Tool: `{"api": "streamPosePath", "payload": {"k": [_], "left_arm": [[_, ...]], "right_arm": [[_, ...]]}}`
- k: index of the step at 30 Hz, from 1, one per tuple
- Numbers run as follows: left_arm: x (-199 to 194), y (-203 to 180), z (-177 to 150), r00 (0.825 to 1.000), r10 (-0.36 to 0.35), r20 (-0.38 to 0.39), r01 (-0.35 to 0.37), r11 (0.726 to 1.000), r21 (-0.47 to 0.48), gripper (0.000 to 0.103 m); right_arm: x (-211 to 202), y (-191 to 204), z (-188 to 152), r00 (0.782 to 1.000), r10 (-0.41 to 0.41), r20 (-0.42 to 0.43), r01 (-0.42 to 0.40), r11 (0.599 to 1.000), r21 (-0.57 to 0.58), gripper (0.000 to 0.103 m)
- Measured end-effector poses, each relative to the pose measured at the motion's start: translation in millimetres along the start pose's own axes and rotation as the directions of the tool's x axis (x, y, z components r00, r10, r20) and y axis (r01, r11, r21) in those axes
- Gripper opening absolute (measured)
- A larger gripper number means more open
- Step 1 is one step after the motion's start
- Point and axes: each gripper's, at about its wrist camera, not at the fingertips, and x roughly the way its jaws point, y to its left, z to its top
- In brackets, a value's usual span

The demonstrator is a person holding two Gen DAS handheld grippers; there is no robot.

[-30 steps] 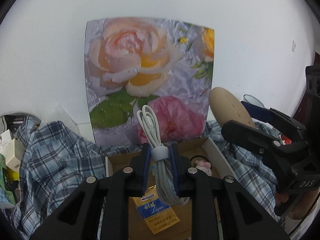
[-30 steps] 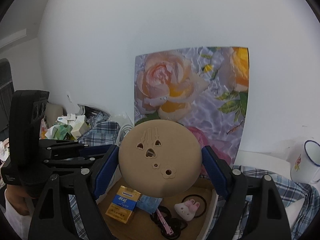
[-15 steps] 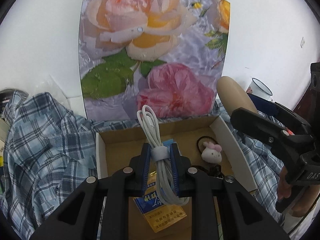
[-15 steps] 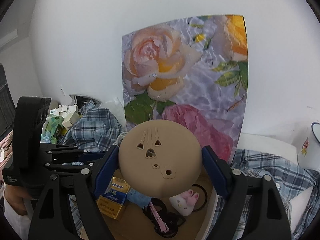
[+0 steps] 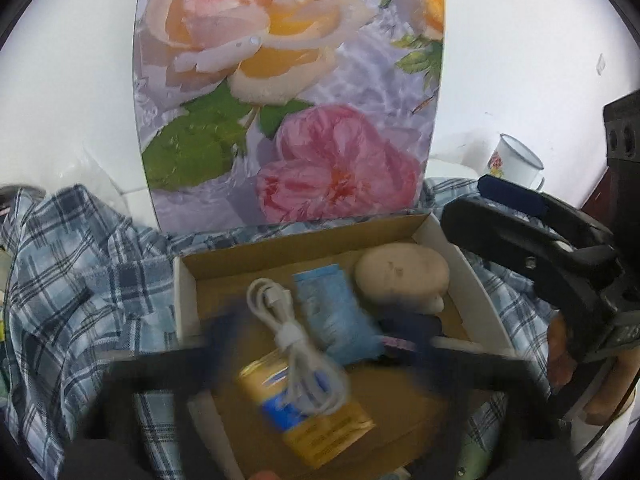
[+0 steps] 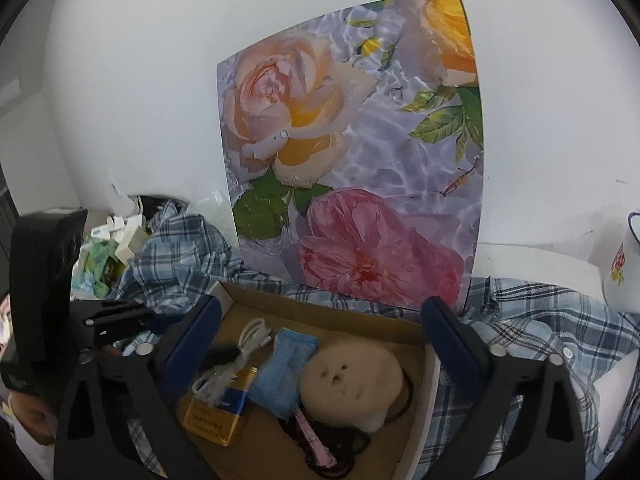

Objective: Organize soft objects
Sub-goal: 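Lower the cable and cushion into the box and open both grippers, then withdraw both grippers upward from the box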

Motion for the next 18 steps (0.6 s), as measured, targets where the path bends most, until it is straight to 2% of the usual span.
{"api": "streamPosePath", "payload": {"k": [2, 6, 18], "left_arm": [[-1, 0, 2, 1.000, 0.004, -0.002, -0.004, 1.000, -0.003, 0.103], [1, 1, 3, 0.998, 0.057, -0.002, -0.057, 0.998, 0.006, 0.103], [1, 11, 4, 0.998, 0.063, 0.003, -0.063, 0.997, -0.032, 0.103]], "right_arm": [[-2, -1, 1, 1.000, -0.004, 0.003, 0.004, 1.000, 0.002, 0.101], [-6, -2, 2, 1.000, 0.000, 0.008, 0.000, 1.000, 0.013, 0.102], [-4, -3, 2, 1.000, 0.004, -0.006, -0.003, 1.000, 0.024, 0.102]]}}
